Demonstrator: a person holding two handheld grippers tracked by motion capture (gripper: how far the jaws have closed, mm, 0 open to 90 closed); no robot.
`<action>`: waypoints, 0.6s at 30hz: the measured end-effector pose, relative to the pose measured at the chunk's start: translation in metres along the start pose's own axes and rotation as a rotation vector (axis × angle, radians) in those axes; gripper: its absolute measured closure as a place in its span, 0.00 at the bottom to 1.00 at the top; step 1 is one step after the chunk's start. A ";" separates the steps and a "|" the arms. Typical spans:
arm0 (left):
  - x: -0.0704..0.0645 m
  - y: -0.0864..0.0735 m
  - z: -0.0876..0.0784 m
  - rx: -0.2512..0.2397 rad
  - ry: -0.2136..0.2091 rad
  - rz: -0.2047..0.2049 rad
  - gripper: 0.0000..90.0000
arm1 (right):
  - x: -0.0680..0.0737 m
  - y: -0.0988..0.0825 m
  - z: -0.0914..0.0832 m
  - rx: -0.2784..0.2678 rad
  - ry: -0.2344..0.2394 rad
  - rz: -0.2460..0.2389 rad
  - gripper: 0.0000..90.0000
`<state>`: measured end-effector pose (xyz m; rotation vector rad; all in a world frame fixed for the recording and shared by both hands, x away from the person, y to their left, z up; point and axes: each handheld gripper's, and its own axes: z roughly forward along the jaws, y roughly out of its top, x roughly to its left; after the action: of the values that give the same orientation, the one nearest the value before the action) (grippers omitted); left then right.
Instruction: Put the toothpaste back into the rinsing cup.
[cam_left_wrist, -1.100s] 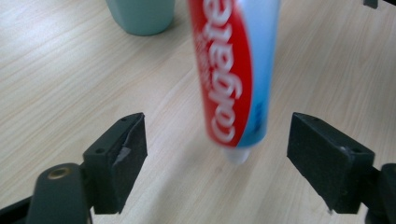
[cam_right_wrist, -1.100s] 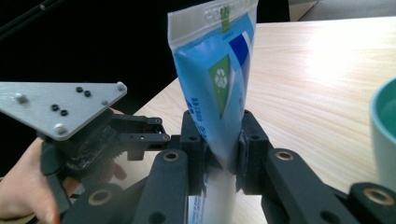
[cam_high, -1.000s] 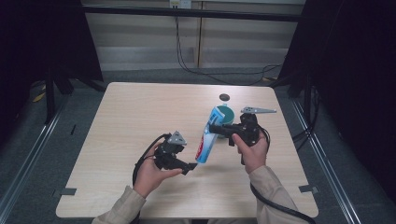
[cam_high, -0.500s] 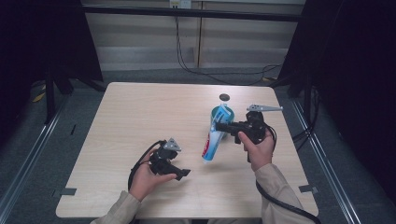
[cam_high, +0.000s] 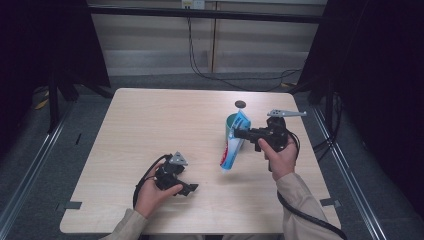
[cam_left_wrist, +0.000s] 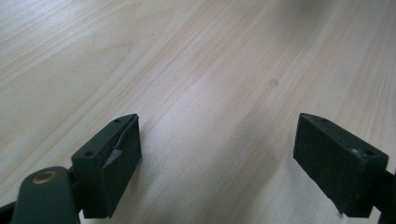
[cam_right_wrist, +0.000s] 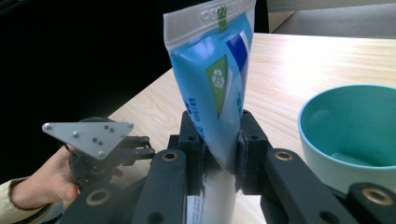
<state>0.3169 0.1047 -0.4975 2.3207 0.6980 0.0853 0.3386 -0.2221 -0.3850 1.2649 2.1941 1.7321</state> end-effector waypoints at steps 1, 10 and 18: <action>-0.001 0.000 0.000 0.001 0.008 0.005 0.17 | -0.001 0.000 0.000 0.000 0.000 -0.002 0.85; -0.007 -0.008 0.005 -0.017 0.024 0.124 0.06 | -0.003 0.005 -0.006 -0.003 -0.011 -0.005 0.85; -0.005 -0.013 0.006 -0.059 0.015 0.133 0.02 | -0.004 0.012 -0.009 -0.012 -0.015 -0.008 0.85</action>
<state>0.3080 0.1061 -0.5101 2.3098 0.5405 0.1809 0.3433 -0.2318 -0.3732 1.2605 2.1749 1.7239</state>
